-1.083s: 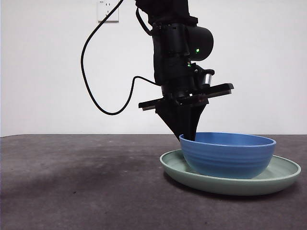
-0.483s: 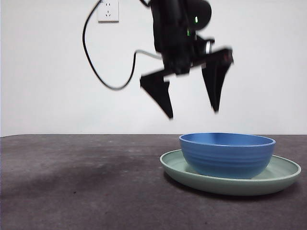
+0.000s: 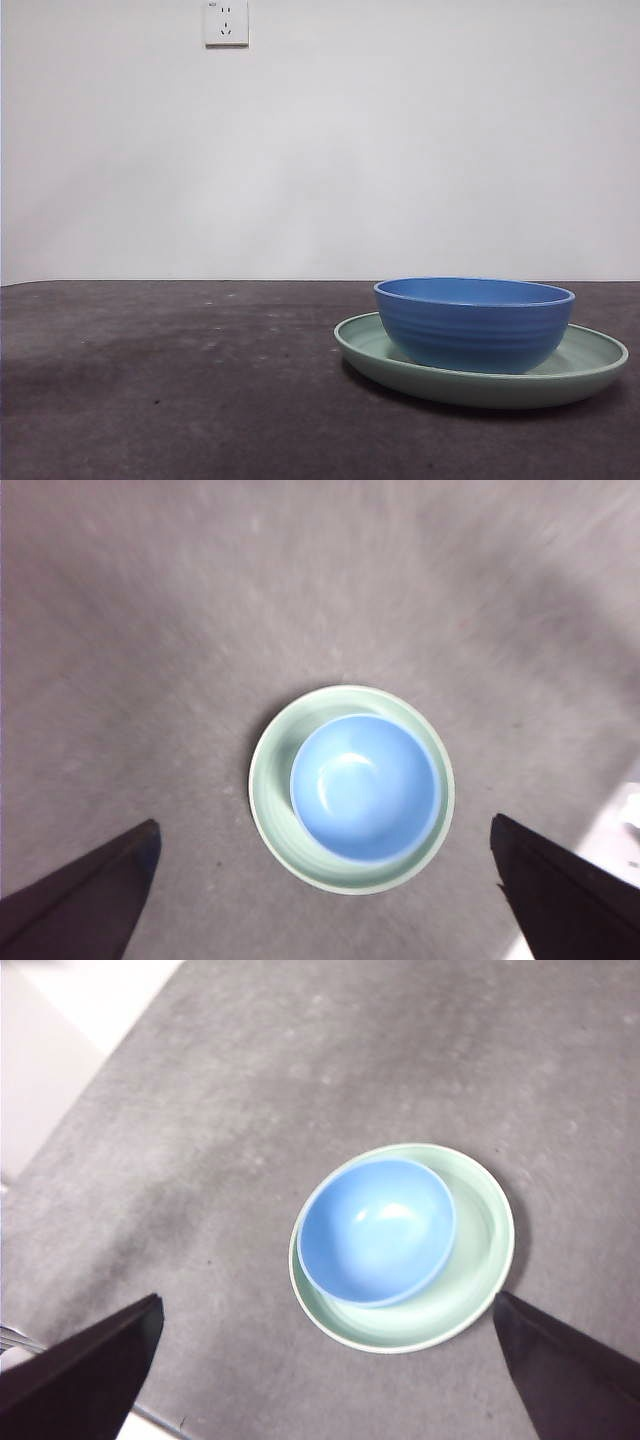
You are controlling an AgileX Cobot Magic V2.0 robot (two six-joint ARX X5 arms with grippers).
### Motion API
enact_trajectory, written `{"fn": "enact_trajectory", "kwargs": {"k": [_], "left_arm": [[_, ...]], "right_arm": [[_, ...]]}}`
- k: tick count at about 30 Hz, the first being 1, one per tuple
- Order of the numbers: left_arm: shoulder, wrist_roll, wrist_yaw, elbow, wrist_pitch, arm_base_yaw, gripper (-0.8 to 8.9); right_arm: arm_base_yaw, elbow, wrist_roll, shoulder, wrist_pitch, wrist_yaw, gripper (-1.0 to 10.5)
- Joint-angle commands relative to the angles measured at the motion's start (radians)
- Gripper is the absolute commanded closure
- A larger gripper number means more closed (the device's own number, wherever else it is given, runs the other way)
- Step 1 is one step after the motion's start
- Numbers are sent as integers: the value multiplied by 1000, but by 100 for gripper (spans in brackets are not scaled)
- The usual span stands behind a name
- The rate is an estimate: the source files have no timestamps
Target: Pick up the blue bowl, put it on the green plate, put it on desk
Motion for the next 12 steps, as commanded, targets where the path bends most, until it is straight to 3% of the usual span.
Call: {"fn": "enact_trajectory", "kwargs": {"k": [1,7,12], "left_arm": [[-102,13,6,-46,-41,-2,283],[-439,0,6,-354,-39,1,283],[-631,-27,6,-593,39,0,283]], "right_arm": [[-1,19,-10,4,3,4,401],[-1,19,-8,16,0,75,401],[-1,19,-8,49,-11,74,401]]}}
